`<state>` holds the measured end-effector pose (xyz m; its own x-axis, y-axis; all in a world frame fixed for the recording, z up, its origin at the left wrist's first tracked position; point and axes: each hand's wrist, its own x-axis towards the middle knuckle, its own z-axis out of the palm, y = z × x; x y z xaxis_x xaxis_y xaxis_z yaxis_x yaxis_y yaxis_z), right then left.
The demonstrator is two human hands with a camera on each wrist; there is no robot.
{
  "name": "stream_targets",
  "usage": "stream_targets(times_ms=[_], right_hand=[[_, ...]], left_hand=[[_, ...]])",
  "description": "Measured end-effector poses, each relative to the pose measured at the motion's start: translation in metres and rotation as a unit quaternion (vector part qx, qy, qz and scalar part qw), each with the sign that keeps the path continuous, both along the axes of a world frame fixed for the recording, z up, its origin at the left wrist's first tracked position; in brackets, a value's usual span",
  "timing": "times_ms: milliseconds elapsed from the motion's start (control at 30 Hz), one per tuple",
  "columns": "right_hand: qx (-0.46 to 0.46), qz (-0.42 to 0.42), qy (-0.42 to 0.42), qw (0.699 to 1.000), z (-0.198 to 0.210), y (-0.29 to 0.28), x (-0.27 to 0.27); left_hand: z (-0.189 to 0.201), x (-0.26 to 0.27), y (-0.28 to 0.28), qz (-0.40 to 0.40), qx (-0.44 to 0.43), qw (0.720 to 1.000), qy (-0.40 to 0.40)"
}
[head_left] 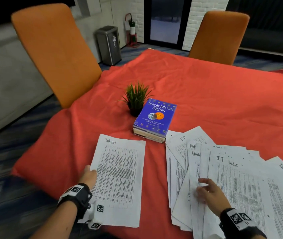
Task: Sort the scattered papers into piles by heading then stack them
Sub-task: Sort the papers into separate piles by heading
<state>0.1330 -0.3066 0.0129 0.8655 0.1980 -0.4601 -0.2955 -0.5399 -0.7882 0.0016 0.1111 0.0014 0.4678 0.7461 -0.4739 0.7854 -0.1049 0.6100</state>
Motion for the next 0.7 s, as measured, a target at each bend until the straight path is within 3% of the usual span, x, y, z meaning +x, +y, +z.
stream_targets(times_ms=[233, 367, 500, 600, 700], right_hand=[[-0.027, 0.001, 0.037, 0.999, -0.024, -0.012, 0.002], [-0.031, 0.003, 0.031, 0.999, -0.018, -0.009, 0.001], [-0.049, -0.007, 0.020, 0.999, -0.012, -0.014, 0.003], [-0.092, -0.066, -0.010, 0.993, -0.005, -0.030, 0.006], [-0.155, -0.175, -0.014, 0.972, -0.002, -0.063, 0.014]], left_hand=[[-0.008, 0.005, -0.002, 0.000, 0.056, 0.998, 0.036], [-0.005, 0.005, -0.008, -0.003, 0.075, 0.996, 0.049], [0.008, 0.014, -0.026, -0.013, 0.165, 0.981, 0.105], [0.020, 0.037, -0.054, -0.098, 0.172, 0.980, 0.024], [0.026, 0.064, -0.099, -0.187, 0.034, 0.979, -0.074]])
